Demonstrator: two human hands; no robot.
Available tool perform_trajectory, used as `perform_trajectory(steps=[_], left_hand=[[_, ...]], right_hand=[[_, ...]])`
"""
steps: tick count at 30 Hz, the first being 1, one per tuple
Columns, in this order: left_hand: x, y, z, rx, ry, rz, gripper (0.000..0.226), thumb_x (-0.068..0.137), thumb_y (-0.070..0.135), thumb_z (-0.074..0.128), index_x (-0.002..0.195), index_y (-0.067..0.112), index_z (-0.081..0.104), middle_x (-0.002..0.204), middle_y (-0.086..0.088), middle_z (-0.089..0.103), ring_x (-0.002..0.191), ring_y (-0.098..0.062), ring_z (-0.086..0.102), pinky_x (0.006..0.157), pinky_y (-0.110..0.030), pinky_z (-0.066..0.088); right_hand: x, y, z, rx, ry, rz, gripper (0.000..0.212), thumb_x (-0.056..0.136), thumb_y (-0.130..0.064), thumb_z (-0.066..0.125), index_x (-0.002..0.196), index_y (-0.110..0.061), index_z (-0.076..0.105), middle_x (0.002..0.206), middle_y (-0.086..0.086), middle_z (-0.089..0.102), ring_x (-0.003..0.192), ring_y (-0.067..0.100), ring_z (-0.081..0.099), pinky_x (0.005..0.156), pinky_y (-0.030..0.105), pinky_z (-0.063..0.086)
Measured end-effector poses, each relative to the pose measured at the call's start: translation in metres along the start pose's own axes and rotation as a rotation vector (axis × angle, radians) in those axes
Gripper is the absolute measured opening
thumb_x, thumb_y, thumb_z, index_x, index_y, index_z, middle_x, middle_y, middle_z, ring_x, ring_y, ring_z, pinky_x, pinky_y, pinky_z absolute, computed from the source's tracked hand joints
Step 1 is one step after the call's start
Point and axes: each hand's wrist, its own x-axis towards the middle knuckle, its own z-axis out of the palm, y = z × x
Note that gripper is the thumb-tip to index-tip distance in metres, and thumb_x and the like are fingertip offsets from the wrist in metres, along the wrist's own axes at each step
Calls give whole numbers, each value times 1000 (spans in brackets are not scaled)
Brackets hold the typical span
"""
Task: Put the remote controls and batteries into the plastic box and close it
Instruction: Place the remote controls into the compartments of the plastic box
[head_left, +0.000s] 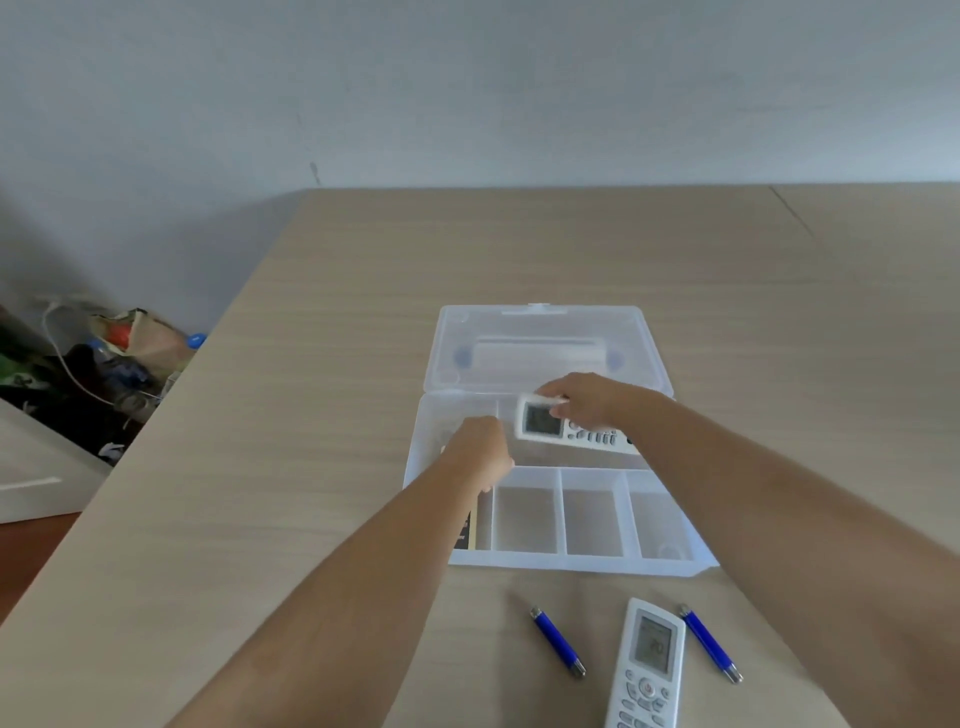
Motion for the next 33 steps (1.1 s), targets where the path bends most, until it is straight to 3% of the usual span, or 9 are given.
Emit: perform_trajectory(steps=[6,9,13,16,19,21,24,27,33], left_hand=[[3,-7,1,-18,23,38,23,88,2,61,109,-7,63,81,-11,69,80,-28,73,77,-34,59],[3,-6,2,28,30,36,9,84,-1,63,93,2,63,78,-10,69,90,-29,74,82,-34,59],[3,-2,1,54,38,27,20,86,-1,60,70,9,54,58,-3,53,90,-28,74,78,-33,57],[-1,0,-1,61,39,30,9,85,-3,60,83,6,64,59,-4,52,91,-29,73,78,-34,57],[-4,-1,0,38,62,24,19,89,2,57,106,1,65,70,-6,58,96,-28,71,79,-33,55],[-9,-2,-1,22,80,17,22,92,12,56,111,3,62,95,-10,68,102,-28,68,80,-31,51],[-25,5,-3,73,142,37,31,94,27,53,116,7,58,116,-10,63,109,-28,62,80,-32,46],[-49,30,1,121,263,162,31,94,29,47,119,10,51,118,-9,55,112,-30,58,77,-33,39],[-108,87,48,180,131,419,25,93,27,46,101,7,59,108,-9,60,106,-29,61,74,-31,40]], right_hand=[[16,1,43,66,-84,9,41,98,-19,42,139,-25,46,148,1,41,119,26,53,95,33,42],[19,3,60,81,-37,24,37,96,-19,47,132,-18,54,140,5,51,123,27,49,100,33,38],[19,5,65,96,26,23,28,91,-12,53,116,-13,66,122,7,64,110,25,56,91,30,42],[19,4,66,109,21,32,28,89,-6,48,107,-7,69,114,13,67,103,28,59,82,29,44],[11,6,64,194,51,42,32,93,-7,46,116,-10,68,125,9,64,113,26,57,92,24,41],[2,9,58,302,113,53,33,94,-6,45,121,-12,65,130,7,61,109,24,61,84,14,42],[-16,13,40,439,273,110,37,95,-3,39,113,-14,70,112,6,67,70,16,62,50,6,44],[-43,25,23,540,469,127,38,91,0,39,96,-13,73,99,3,72,90,15,64,64,11,45],[-134,84,19,604,785,365,33,82,-1,43,91,-10,72,83,7,68,62,19,53,49,21,36]])
